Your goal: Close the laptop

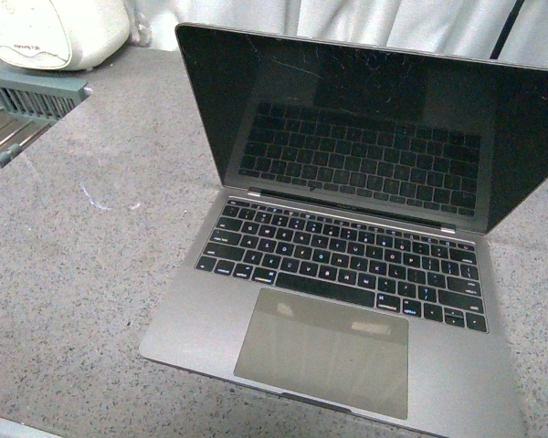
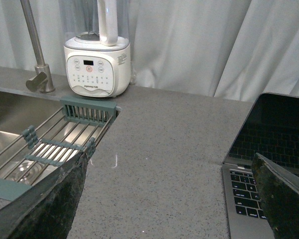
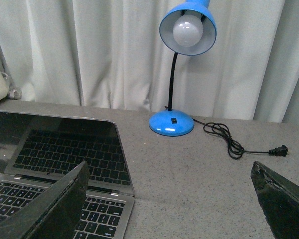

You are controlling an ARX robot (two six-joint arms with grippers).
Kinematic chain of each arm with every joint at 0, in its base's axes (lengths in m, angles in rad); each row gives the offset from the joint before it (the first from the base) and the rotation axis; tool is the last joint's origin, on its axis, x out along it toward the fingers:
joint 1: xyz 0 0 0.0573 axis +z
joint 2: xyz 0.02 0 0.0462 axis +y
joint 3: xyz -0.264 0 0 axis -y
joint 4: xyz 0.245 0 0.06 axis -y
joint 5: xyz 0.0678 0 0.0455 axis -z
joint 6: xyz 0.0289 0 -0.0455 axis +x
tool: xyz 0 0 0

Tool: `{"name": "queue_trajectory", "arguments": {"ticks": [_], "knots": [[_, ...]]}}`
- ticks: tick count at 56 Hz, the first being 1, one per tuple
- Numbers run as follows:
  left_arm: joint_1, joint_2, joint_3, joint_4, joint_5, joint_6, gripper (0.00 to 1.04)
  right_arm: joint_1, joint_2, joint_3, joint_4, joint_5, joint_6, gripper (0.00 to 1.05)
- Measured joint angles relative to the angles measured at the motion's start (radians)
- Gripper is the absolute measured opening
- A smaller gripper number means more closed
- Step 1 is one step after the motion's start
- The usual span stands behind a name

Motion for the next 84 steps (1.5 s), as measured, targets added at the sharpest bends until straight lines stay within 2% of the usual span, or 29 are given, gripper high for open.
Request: {"name": "queue_trajectory", "arguments": {"ticks": [84], "knots": [[0.0,0.0,0.0,0.0,0.0,0.0,0.98,0.0,0.0,0.0,0.0,0.0,0.0,0.95]]}}
